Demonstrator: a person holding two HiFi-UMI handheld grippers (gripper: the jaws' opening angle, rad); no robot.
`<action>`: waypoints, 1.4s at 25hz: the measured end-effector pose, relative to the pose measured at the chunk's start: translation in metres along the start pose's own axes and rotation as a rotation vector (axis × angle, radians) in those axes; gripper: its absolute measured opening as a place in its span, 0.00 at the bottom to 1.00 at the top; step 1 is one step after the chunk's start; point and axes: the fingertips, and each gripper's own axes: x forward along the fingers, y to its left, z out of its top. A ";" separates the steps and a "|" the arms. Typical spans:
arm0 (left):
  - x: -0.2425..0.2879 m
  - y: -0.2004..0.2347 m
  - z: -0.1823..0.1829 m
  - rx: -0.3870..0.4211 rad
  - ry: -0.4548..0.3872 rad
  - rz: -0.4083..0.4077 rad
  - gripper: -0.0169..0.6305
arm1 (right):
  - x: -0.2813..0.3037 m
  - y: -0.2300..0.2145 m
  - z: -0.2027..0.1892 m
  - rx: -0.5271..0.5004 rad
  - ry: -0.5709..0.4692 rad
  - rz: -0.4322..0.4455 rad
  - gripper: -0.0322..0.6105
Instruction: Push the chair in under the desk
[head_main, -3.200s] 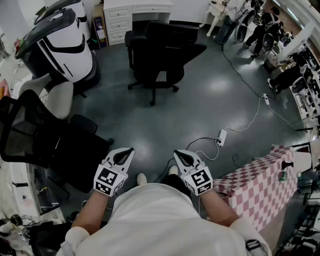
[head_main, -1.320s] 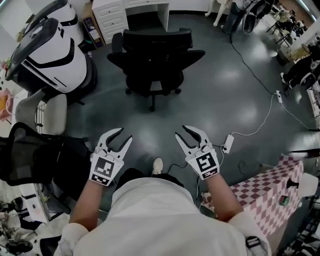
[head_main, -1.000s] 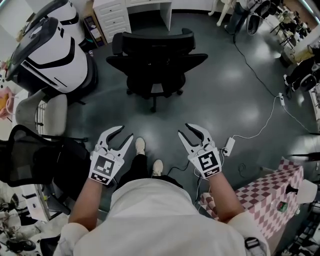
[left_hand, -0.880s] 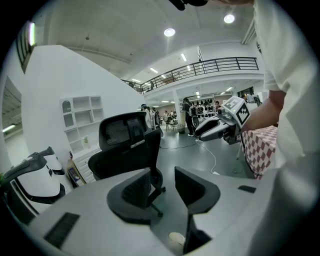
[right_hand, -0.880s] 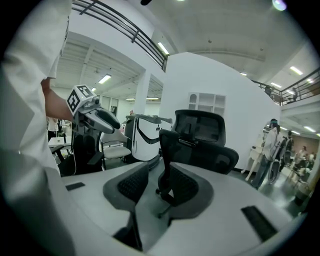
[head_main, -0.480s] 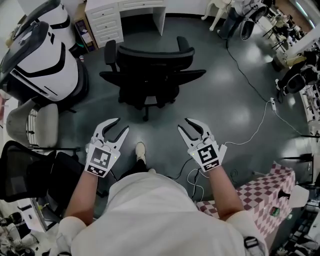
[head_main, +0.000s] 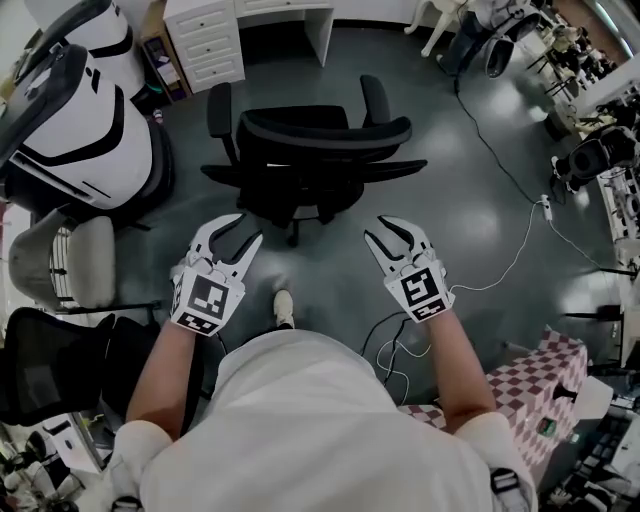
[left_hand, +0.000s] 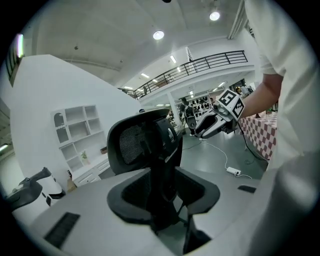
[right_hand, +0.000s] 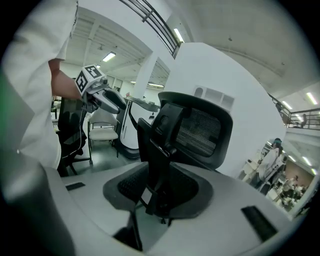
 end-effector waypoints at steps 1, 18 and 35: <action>0.004 0.005 0.001 0.015 0.006 -0.004 0.25 | 0.004 -0.004 0.001 -0.011 0.005 -0.002 0.26; 0.083 0.047 -0.003 0.283 0.087 -0.068 0.27 | 0.062 -0.071 0.008 -0.252 0.111 -0.010 0.26; 0.126 0.048 -0.025 0.434 0.251 -0.111 0.30 | 0.094 -0.072 -0.010 -0.461 0.092 0.224 0.26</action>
